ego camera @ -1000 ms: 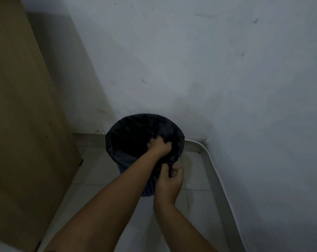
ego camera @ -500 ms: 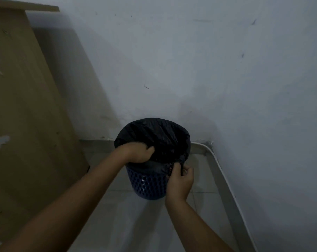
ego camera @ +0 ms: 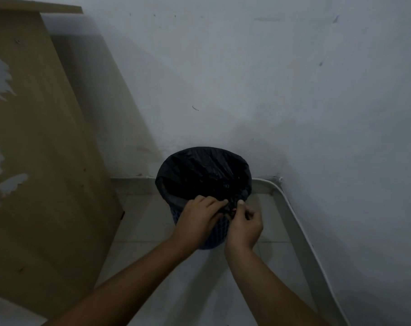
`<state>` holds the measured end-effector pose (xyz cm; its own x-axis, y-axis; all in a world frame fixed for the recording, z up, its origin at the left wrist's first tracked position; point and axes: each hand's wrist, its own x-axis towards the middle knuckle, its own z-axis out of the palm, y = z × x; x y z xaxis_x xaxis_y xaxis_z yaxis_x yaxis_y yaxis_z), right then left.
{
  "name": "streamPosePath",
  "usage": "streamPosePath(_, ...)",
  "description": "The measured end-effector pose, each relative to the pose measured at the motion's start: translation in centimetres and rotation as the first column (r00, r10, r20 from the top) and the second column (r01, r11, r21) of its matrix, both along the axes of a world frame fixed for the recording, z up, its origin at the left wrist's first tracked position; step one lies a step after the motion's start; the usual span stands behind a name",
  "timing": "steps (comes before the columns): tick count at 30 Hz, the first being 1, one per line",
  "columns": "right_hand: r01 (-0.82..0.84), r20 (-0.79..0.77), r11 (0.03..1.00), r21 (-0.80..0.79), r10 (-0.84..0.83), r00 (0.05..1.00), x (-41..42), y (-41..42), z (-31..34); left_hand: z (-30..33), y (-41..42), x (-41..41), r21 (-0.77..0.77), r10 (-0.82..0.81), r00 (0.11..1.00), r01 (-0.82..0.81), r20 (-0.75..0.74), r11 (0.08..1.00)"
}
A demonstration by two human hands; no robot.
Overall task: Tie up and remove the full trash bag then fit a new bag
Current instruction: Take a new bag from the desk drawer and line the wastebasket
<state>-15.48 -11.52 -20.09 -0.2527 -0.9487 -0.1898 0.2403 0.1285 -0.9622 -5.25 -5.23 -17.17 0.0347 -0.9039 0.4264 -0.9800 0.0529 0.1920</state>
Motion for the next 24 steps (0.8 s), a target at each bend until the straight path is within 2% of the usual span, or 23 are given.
streamPosePath(5, -0.063, -0.015, 0.996, -0.068, 0.062, 0.998, -0.3, 2.4, -0.3, -1.4, 0.2, -0.1, -0.279, 0.063, 0.987, -0.019, 0.15, 0.96)
streamPosePath(8, -0.075, 0.034, 0.995, -0.06, 0.077, 0.996, -0.5, 2.2, -1.0, -1.9, 0.2, -0.4, -0.342, 0.154, 0.968, -0.079, 0.198, 0.936)
streamPosePath(10, -0.052, 0.031, 0.999, -0.017, 0.052, 0.998, -0.7, 1.7, -1.1, -2.2, 0.7, -0.7, -0.345, 0.138, 0.97, -0.061, 0.201, 0.936)
streamPosePath(12, -0.045, 0.006, 0.998, 0.051, 0.045, 0.999, -0.7, 1.2, -1.0, -2.6, 1.8, -1.1, -0.319, 0.108, 0.986, -0.062, 0.128, 0.946)
streamPosePath(13, -0.054, 0.01, 0.994, 0.095, 0.054, 0.999, -0.7, 1.1, -0.9, -2.8, 2.3, -1.3, -0.304, 0.121, 0.992, -0.105, 0.034, 0.947)
streamPosePath(14, -0.073, 0.037, 0.988, 0.139, 0.068, 0.997, -0.6, 0.9, -0.9, -3.0, 2.9, -1.6, -0.278, 0.139, 0.982, -0.171, -0.128, 0.945)
streamPosePath(15, -0.098, 0.082, 0.981, 0.169, 0.085, 0.993, -0.5, 0.8, -0.9, -3.2, 3.5, -1.9, -0.215, 0.156, 0.921, -0.244, -0.358, 0.946)
streamPosePath(16, -0.118, 0.124, 0.976, 0.181, 0.096, 0.988, -0.5, 0.7, -0.9, -3.1, 3.8, -2.3, -0.109, 0.177, 0.776, -0.301, -0.605, 0.947)
streamPosePath(17, -0.13, 0.153, 0.975, 0.181, 0.102, 0.983, -0.5, 0.6, -0.8, -3.1, 3.9, -2.8, 0.02, 0.21, 0.564, -0.324, -0.799, 0.946)
streamPosePath(18, -0.133, 0.176, 0.975, 0.178, 0.102, 0.979, -0.5, 0.6, -0.7, -2.9, 3.8, -3.3, 0.149, 0.267, 0.363, -0.322, -0.893, 0.935)
streamPosePath(19, -0.13, 0.194, 0.976, 0.175, 0.095, 0.976, -0.5, 0.5, -0.6, -2.7, 3.4, -3.8, 0.24, 0.315, 0.221, -0.308, -0.923, 0.92)
streamPosePath(20, -0.13, 0.202, 0.975, 0.178, 0.093, 0.975, -0.6, 0.4, -0.4, -2.5, 2.8, -4.3, 0.287, 0.336, 0.13, -0.295, -0.933, 0.911)
streamPosePath(24, -0.201, 0.183, 0.955, 0.22, 0.162, 0.97, -0.9, 0.2, -0.1, -2.1, 0.9, -6.9, 0.291, 0.29, -0.055, -0.338, -0.955, 0.895)
